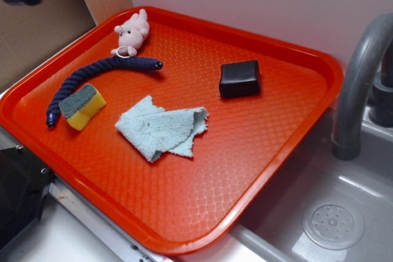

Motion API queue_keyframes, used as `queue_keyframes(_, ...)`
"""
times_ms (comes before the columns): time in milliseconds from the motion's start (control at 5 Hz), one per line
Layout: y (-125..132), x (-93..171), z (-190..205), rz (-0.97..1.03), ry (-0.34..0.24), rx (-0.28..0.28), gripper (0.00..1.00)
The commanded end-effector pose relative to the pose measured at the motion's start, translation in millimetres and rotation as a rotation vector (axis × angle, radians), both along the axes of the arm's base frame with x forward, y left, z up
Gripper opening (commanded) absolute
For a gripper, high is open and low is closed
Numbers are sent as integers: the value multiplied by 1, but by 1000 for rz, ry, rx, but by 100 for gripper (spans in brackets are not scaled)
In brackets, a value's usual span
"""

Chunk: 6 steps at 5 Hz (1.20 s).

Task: Grab the pink bunny.

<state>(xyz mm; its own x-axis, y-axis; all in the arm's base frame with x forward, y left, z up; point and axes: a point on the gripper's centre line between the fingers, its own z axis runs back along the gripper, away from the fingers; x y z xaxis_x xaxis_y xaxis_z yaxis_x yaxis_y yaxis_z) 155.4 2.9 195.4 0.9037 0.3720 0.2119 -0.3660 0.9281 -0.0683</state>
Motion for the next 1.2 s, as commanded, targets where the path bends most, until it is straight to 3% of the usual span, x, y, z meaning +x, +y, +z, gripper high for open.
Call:
queue_keyframes(0,52,58,-32,171,-94,93,100)
queue_keyframes(200,70,95,-49,207,-135,131,100)
queue_keyframes(400,87,121,-67,252,-127,156,100)
queue_keyframes(800,111,156,-103,271,-68,188,100)
queue_keyframes(1000,111,161,-125,280,-7,168,100)
